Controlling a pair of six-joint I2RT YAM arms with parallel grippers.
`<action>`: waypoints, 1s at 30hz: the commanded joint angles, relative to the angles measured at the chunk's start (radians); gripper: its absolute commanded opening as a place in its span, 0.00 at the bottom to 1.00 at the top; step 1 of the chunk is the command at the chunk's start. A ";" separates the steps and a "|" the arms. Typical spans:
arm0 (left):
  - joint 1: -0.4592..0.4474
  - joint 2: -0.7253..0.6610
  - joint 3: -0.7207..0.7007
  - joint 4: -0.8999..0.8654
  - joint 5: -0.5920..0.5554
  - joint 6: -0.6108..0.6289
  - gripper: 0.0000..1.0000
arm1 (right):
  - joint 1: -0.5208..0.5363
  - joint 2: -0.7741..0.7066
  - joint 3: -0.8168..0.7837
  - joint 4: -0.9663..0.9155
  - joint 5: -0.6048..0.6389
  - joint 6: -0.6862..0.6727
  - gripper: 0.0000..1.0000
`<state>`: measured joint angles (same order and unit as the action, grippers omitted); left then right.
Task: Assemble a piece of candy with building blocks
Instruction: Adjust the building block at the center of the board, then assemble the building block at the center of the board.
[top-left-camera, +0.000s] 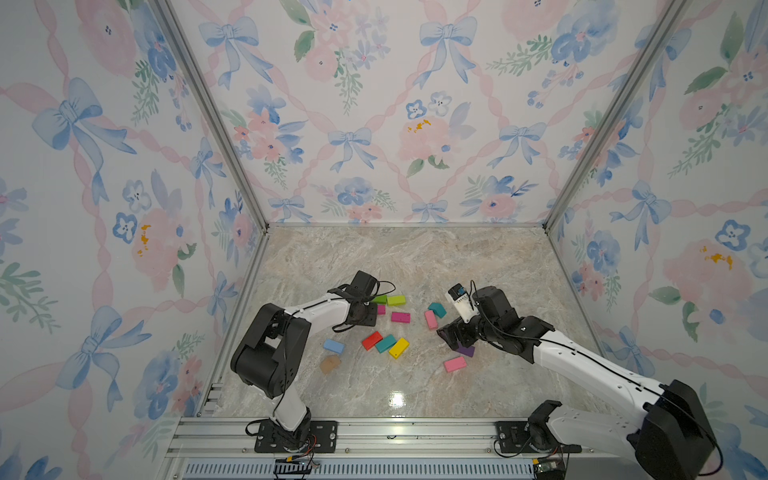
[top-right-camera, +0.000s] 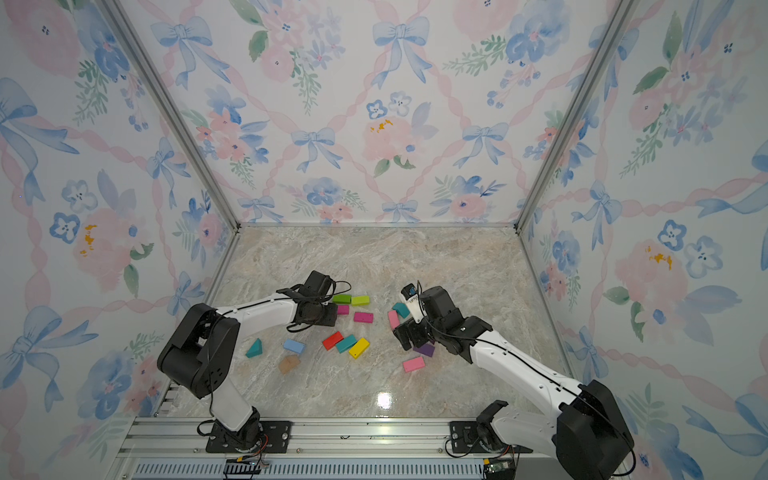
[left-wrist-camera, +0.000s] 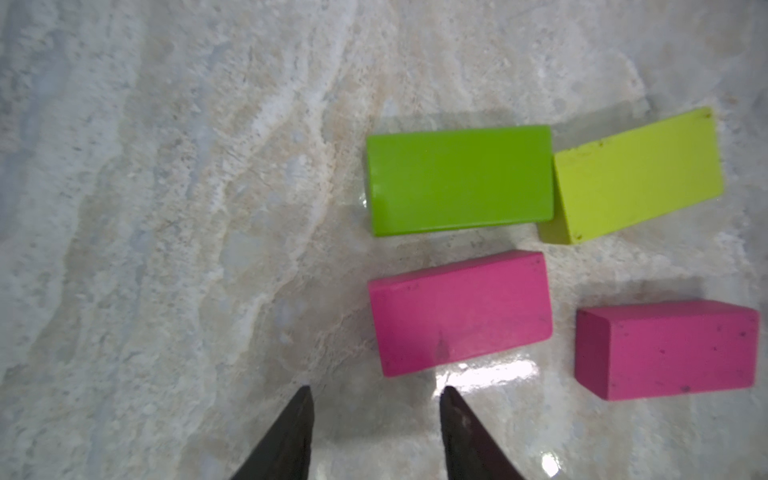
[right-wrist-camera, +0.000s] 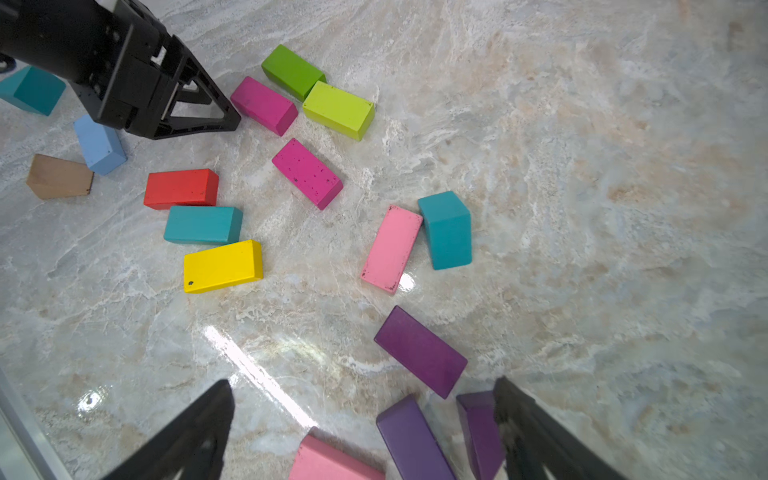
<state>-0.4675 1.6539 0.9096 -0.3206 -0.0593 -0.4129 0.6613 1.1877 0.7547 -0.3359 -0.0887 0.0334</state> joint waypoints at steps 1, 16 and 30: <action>0.017 -0.121 -0.062 -0.026 0.017 -0.015 0.61 | 0.064 0.051 0.065 -0.021 0.029 0.005 0.97; 0.117 -0.187 -0.103 0.013 0.029 0.022 0.66 | 0.169 0.552 0.345 -0.014 0.008 0.124 0.91; 0.145 -0.206 -0.109 0.033 0.069 0.014 0.67 | 0.179 0.747 0.473 -0.003 -0.061 0.157 0.85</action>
<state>-0.3264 1.4685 0.8150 -0.2951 -0.0021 -0.4042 0.8333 1.9003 1.1965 -0.3370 -0.1200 0.1764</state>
